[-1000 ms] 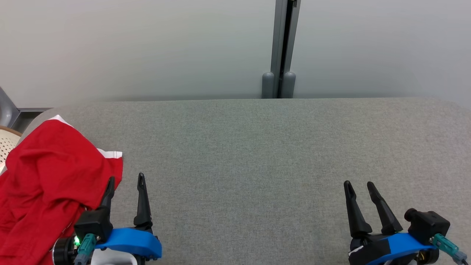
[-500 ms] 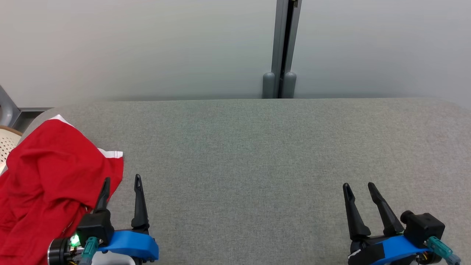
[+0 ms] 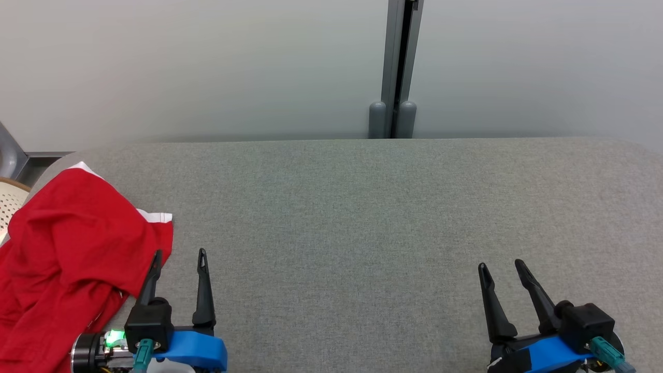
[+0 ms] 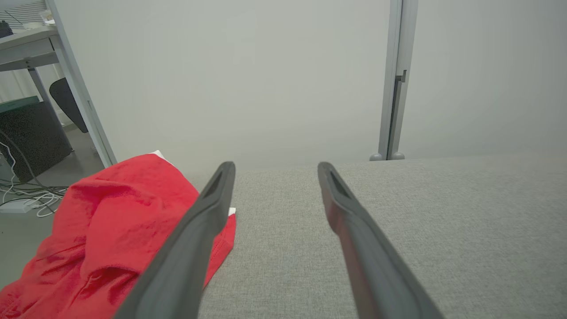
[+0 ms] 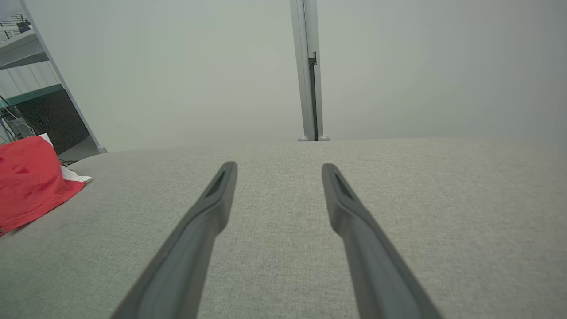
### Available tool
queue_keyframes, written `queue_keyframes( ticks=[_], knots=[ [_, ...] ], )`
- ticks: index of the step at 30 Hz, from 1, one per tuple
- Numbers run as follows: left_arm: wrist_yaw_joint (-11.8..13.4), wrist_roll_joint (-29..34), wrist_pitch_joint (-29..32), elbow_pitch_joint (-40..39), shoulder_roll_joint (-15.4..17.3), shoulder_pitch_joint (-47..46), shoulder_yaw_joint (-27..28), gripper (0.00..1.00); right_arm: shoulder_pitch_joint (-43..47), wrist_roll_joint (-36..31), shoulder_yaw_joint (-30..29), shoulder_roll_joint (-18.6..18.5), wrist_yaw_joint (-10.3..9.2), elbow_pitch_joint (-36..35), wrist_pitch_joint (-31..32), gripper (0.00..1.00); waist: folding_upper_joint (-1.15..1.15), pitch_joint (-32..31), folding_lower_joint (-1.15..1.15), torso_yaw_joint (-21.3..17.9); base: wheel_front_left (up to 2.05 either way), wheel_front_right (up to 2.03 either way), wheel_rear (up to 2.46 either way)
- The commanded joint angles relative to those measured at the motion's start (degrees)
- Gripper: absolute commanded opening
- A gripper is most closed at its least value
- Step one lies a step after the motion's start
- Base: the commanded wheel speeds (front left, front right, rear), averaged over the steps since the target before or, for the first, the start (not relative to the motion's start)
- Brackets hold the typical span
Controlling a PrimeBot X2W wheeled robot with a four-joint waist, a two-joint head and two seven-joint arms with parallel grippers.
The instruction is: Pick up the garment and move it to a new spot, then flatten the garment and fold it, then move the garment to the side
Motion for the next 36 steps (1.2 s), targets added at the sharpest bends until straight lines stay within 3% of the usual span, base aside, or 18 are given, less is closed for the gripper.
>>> queue_keyframes(
  ticks=[1, 21, 36],
  knots=[
    [0.27, 0.98, -0.33, 0.08, 0.10, 0.14, -0.19, 1.00, 0.52, -1.05, 0.11, -0.32, 0.13, 0.00, -0.34, 1.00, 0.00, 0.00, 0.00, 0.02, 0.00, 0.00, 0.00],
    [0.01, 2.09, -0.64, 0.13, -0.47, -0.02, 0.74, 1.00, 0.68, -1.39, -0.08, -0.32, 0.14, -0.24, -0.64, 1.00, 0.00, 0.06, 0.00, 0.68, 0.00, 0.00, 0.00],
    [1.26, 2.12, -0.63, 0.05, 0.26, -0.76, 3.10, 1.00, 0.17, -0.69, 1.14, -0.28, 0.13, -0.11, -0.59, 1.00, 0.00, 0.90, 0.00, 9.31, 0.00, 0.00, 0.00]
  ],
)
